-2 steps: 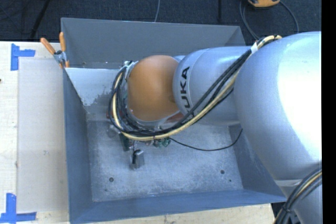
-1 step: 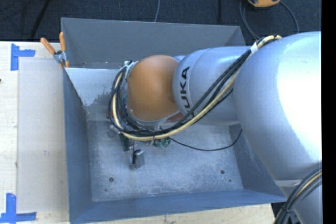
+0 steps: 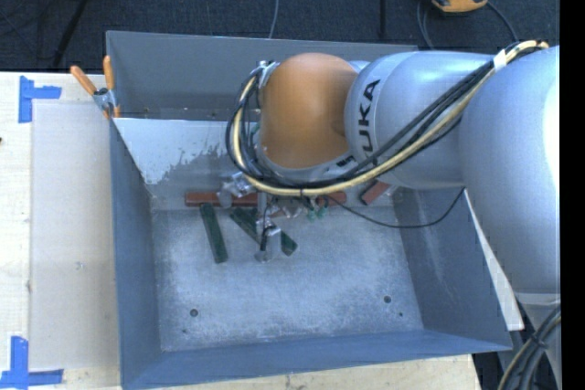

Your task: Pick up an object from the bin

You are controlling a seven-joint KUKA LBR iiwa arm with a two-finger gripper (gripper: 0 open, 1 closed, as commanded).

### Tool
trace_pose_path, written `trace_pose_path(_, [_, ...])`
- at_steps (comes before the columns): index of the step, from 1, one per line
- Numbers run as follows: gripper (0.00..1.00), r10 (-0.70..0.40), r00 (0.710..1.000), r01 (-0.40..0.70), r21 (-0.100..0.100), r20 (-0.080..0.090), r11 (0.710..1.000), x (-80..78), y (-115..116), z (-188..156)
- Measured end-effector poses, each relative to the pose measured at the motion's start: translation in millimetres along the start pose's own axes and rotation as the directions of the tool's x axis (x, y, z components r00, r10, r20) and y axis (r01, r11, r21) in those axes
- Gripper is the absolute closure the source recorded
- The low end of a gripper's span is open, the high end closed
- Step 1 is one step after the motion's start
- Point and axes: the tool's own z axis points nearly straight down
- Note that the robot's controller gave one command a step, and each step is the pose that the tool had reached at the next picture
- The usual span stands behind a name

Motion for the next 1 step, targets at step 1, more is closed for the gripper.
trace_pose_path(1, [0.00,-0.019,1.000,0.019,0.008,0.009,1.000,-0.9,-34.7,-21.9])
